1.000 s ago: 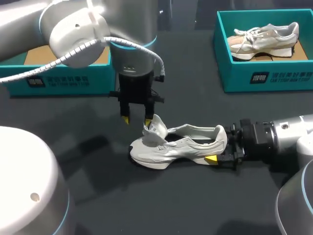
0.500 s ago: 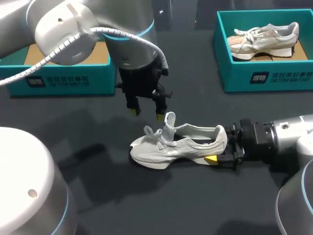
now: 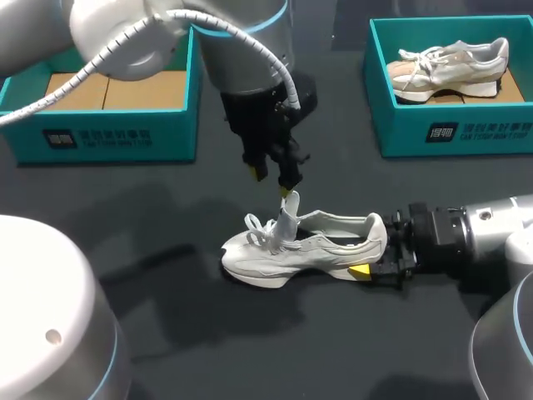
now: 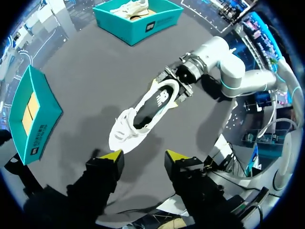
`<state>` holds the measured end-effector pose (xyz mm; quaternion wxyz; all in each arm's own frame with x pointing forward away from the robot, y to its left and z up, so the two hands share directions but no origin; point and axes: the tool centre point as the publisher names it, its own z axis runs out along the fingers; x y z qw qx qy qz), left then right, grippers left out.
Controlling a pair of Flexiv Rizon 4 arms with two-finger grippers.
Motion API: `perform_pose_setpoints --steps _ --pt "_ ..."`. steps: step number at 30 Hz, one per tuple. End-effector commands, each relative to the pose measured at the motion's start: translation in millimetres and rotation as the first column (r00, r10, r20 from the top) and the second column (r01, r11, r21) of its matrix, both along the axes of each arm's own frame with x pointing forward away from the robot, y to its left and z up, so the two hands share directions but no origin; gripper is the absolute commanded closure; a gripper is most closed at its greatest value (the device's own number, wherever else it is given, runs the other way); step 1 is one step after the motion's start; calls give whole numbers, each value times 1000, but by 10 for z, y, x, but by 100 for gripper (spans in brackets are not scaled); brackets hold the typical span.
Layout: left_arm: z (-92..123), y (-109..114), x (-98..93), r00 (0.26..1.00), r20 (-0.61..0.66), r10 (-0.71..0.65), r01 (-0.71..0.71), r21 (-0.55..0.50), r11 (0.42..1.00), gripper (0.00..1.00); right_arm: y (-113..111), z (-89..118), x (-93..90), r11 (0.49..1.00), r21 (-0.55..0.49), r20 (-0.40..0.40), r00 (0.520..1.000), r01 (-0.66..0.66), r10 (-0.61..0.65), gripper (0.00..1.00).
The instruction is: Take the shoe out of the shoebox, open the shoe tongue, remove and reinsert the insole, then place the shoe into the shoebox
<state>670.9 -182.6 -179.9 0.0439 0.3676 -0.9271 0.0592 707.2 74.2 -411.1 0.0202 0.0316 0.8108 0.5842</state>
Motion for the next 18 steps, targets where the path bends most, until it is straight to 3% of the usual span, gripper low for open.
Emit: perform_pose_setpoints --steps 1,7,8,9,10,15,18 --pt "46 -156 30 995 11 -97 97 43 994 44 -2 3 -6 1000 -3 0 1000 0 0 100" --pt "64 -294 68 969 39 -242 241 33 970 62 -2 3 -6 1000 -3 0 1000 0 0 100" --pt "67 -330 72 965 35 -261 260 34 965 68 -2 3 -6 1000 -3 0 1000 0 0 100" --pt "70 -359 77 960 32 -278 277 34 960 90 -2 3 -6 1000 -3 0 1000 0 0 100" --pt "69 -387 84 953 28 -301 301 28 953 100 -2 3 -6 1000 -3 0 1000 0 0 100" --pt "36 -469 156 882 -13 -471 471 4 882 100 -2 3 -6 1000 -3 0 1000 0 0 100" --pt "36 -469 156 882 -13 -471 471 4 882 100 -2 3 -6 1000 -3 0 1000 0 0 100"
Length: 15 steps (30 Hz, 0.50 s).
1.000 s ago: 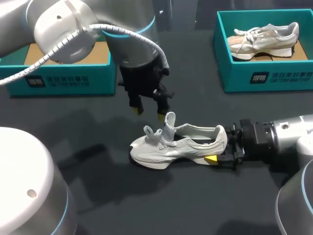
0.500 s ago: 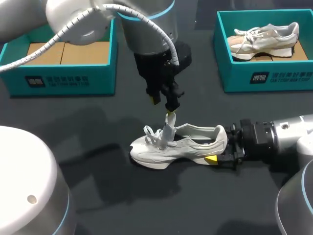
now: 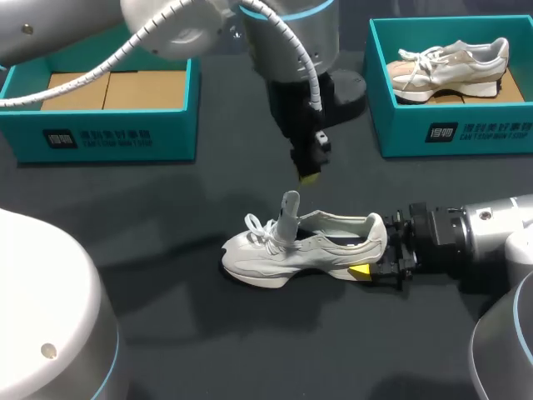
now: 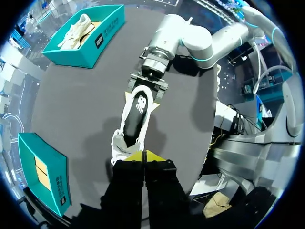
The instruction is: Take the shoe out of the shoebox, open the shoe tongue, remove and reinsert the insole, then place the shoe into the shoebox
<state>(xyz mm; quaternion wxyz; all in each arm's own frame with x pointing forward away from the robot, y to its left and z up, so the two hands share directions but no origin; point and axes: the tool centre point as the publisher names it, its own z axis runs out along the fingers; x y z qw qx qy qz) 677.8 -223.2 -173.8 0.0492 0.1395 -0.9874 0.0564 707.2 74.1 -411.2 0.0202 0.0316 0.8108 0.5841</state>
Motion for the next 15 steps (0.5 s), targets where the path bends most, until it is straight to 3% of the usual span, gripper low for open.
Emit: perform_pose_setpoints --steps 1,10,15 --pt "-25 -63 87 999 -27 -17 18 25 1000 100 -2 3 -6 1000 -3 0 1000 0 0 100" --pt "-25 -63 87 999 -27 -17 18 25 1000 100 -2 3 -6 1000 -3 0 1000 0 0 100" --pt "-245 -310 11 998 3 -63 63 -24 998 100 -2 3 -6 1000 -3 0 1000 0 0 100"
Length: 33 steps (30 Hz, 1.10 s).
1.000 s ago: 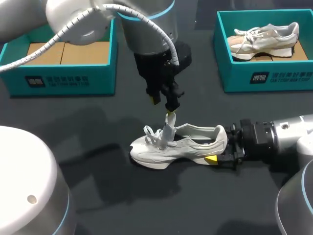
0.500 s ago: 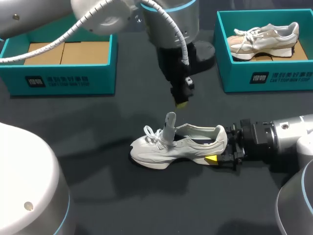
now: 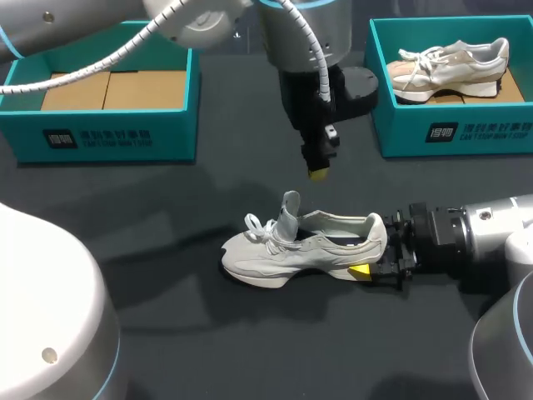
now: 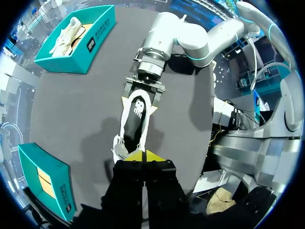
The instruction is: Take the shoe out of the shoebox, open the shoe tongue, remove and reinsert the insole, then place the shoe into the shoebox
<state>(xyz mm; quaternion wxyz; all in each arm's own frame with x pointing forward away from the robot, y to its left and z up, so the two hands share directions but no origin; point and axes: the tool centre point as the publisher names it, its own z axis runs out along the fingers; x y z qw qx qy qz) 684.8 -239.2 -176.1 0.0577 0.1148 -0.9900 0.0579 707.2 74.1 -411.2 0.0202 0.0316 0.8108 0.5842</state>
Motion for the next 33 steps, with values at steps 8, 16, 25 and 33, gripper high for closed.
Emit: perform_pose_setpoints --steps 8,16,25,33 --pt "-593 -499 -41 998 24 -62 62 6 998 100 -1 3 -6 1000 -3 0 1000 0 0 100" --pt "-791 -456 -44 981 -23 -191 191 -7 982 100 -1 3 -6 1000 -3 0 1000 0 0 100" --pt "-791 -456 -44 981 -23 -191 191 -7 982 100 -1 3 -6 1000 -3 0 1000 0 0 100" --pt "-1038 -460 -14 976 -44 -212 209 -47 977 100 -1 3 -6 1000 -3 0 1000 0 0 100"
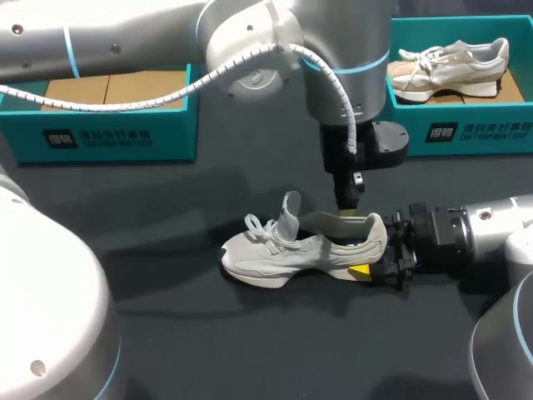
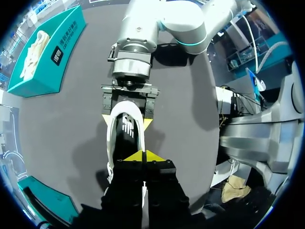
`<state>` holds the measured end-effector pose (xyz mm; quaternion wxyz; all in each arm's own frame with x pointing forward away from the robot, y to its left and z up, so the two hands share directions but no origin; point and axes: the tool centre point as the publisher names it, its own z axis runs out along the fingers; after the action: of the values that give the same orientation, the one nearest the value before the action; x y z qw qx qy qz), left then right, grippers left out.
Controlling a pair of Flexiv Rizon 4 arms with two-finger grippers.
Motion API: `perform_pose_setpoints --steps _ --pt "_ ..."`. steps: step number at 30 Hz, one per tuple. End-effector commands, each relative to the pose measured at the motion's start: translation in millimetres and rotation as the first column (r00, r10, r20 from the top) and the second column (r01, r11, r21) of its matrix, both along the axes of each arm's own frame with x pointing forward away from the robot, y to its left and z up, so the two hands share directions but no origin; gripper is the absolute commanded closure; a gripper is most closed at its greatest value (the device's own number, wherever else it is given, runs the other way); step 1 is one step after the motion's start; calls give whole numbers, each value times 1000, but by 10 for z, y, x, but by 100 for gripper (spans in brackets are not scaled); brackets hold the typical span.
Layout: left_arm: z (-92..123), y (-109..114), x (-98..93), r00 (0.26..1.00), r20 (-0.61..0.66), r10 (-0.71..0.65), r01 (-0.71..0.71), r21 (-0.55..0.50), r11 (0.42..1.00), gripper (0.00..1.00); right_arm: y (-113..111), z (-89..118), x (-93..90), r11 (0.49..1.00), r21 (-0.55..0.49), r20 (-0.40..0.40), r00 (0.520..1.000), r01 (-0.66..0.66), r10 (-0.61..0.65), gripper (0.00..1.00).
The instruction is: Take the shoe out of the shoebox, open the shoe tongue, remove and reinsert the insole, then place the shoe into the shoebox
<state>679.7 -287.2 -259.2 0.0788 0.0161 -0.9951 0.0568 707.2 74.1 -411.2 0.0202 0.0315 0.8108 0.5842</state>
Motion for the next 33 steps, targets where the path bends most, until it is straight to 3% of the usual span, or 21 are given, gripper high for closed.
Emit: perform_pose_setpoints --steps 1,5,18,20,33 --pt "-248 18 47 999 -27 -24 23 -23 999 100 -2 3 -6 1000 -3 0 1000 0 0 100" --pt "-346 56 79 997 -22 -76 75 -52 996 100 -2 3 -6 1000 -3 0 1000 0 0 100" --pt "-346 56 79 997 -22 -76 75 -52 996 100 -2 3 -6 1000 -3 0 1000 0 0 100" --pt "-434 9 71 997 11 -72 72 -55 996 100 -2 3 -6 1000 -3 0 1000 0 0 100" --pt "-693 4 121 993 -66 -103 101 -27 994 100 -2 3 -6 1000 -3 0 1000 0 0 100"
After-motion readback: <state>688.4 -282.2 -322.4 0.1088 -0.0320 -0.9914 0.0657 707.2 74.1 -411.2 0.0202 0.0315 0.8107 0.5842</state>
